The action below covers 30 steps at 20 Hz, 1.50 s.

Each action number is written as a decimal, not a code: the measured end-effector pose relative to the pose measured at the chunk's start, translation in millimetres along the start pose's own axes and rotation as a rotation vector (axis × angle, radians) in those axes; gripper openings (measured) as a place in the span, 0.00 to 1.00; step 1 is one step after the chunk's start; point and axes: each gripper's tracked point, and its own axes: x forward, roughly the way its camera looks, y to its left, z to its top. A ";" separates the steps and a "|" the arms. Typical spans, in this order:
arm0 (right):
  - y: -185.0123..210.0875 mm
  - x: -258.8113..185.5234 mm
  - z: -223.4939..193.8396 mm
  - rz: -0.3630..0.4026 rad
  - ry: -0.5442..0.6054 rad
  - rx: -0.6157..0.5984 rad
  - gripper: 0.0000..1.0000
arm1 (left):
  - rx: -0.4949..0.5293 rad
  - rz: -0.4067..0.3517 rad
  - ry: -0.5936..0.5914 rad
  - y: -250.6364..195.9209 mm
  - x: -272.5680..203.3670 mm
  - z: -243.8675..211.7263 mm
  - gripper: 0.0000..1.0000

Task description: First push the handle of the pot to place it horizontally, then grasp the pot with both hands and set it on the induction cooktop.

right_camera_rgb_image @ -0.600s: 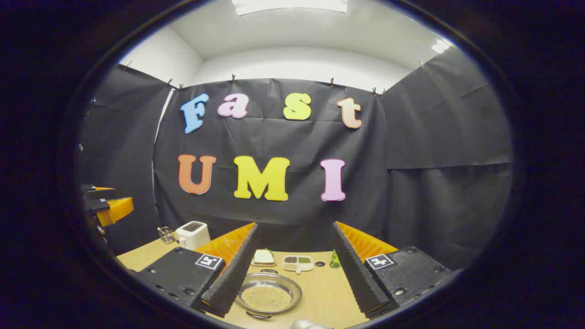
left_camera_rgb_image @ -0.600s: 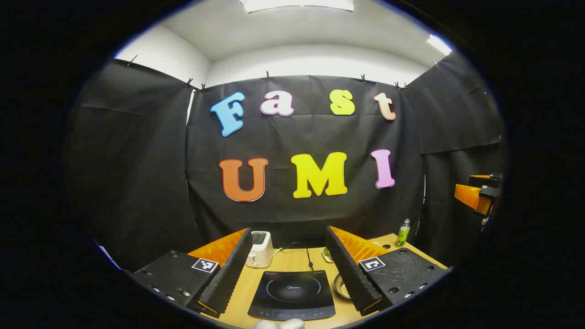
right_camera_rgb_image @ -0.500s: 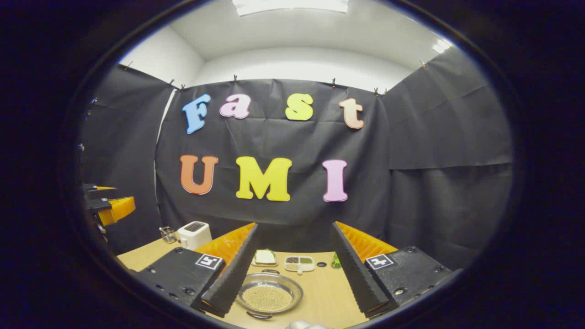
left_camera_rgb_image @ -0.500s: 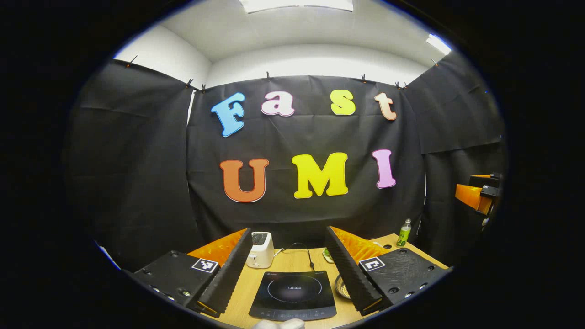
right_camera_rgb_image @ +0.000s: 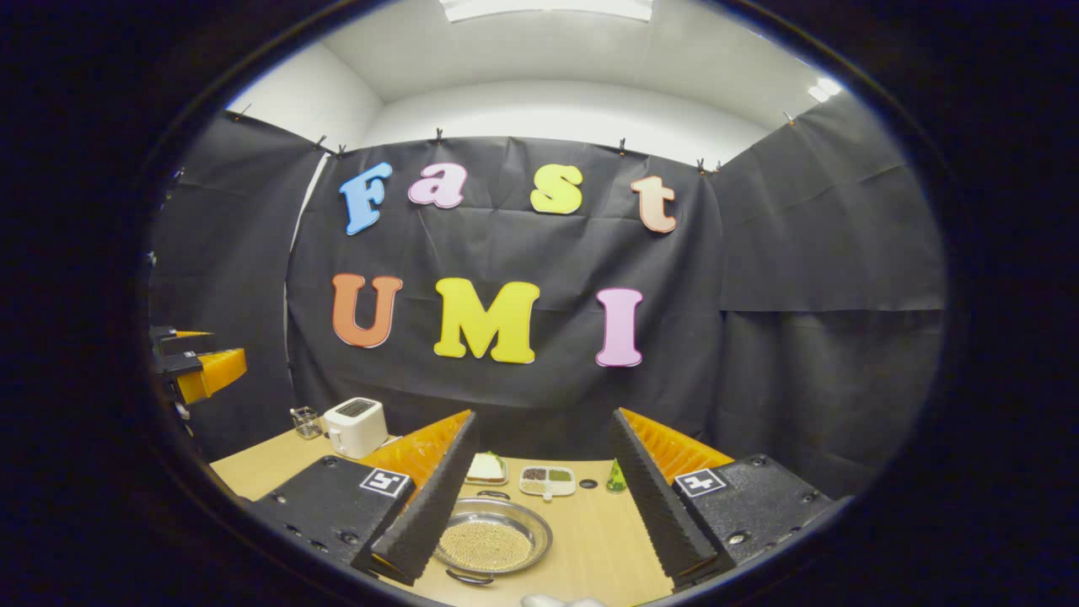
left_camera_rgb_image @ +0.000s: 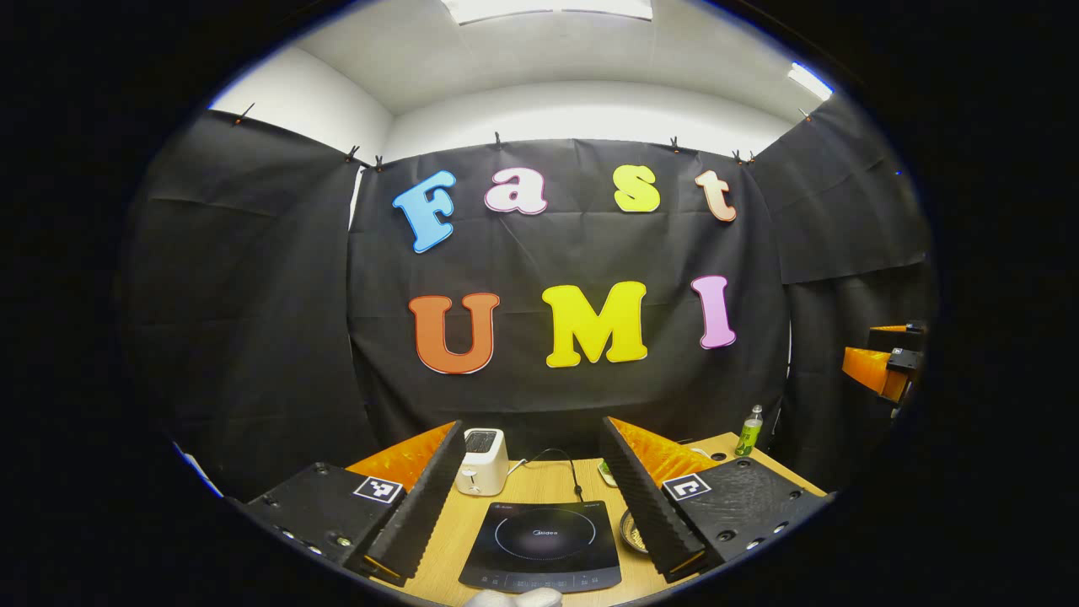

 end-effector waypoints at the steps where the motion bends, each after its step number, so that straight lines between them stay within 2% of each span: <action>1: 0.1 0.6 -0.8 0.002 0.003 0.001 0.97 | 0.003 0.002 0.004 0.3 -0.1 -1.2 0.96; 7: -0.9 4.8 -10.9 0.008 0.030 0.004 0.99 | 0.012 0.011 0.008 -0.6 -0.5 -5.5 0.96; 9: -2.4 6.5 -17.0 0.003 0.040 0.003 0.96 | 0.014 0.012 0.012 -1.5 1.1 -6.2 0.96; 10: -3.0 7.2 -20.7 0.005 0.051 0.005 0.90 | 0.015 0.015 0.013 -0.5 -0.3 -5.7 0.96; 12: 4.2 9.5 -32.5 0.030 0.082 0.019 0.60 | 0.015 0.016 0.017 -0.7 0.8 -9.5 0.96; 13: 3.7 11.4 -41.5 0.038 0.110 0.013 0.55 | 0.014 0.014 0.019 -1.3 0.2 -10.3 0.96; 14: 2.4 14.2 -51.6 0.043 0.136 0.008 0.36 | 0.012 0.013 0.022 -1.3 0.2 -10.5 0.96; 15: 3.4 16.8 -62.1 0.052 0.164 0.009 0.29 | 0.008 0.013 0.020 -1.2 0.7 -10.6 0.96; 16: 5.8 18.7 -72.6 0.073 0.191 0.025 0.13 | 0.008 0.015 0.020 -0.9 0.8 -12.5 0.96; 17: 14.3 20.6 -84.4 0.102 0.226 0.050 0.08 | 0.009 0.020 0.022 0.0 0.3 -13.6 0.96; 20: 30.0 23.6 -126.6 0.189 0.329 0.087 0.00 | 0.011 0.031 0.029 4.8 0.2 -18.4 0.96; 21: 33.0 25.4 -144.7 0.198 0.366 0.091 0.04 | 0.011 0.035 0.036 6.1 -0.7 -20.9 0.96; 23: 44.0 26.1 -173.7 0.224 0.434 0.102 0.00 | 0.006 0.045 0.044 9.6 -3.2 -25.1 0.96; 24: 49.0 27.1 -186.4 0.233 0.463 0.098 0.04 | 0.003 0.052 0.049 12.0 -4.1 -27.7 0.96; 30: 96.1 28.0 -253.1 0.336 0.609 0.074 0.04 | 0.006 0.083 0.070 22.0 -9.6 -38.8 0.96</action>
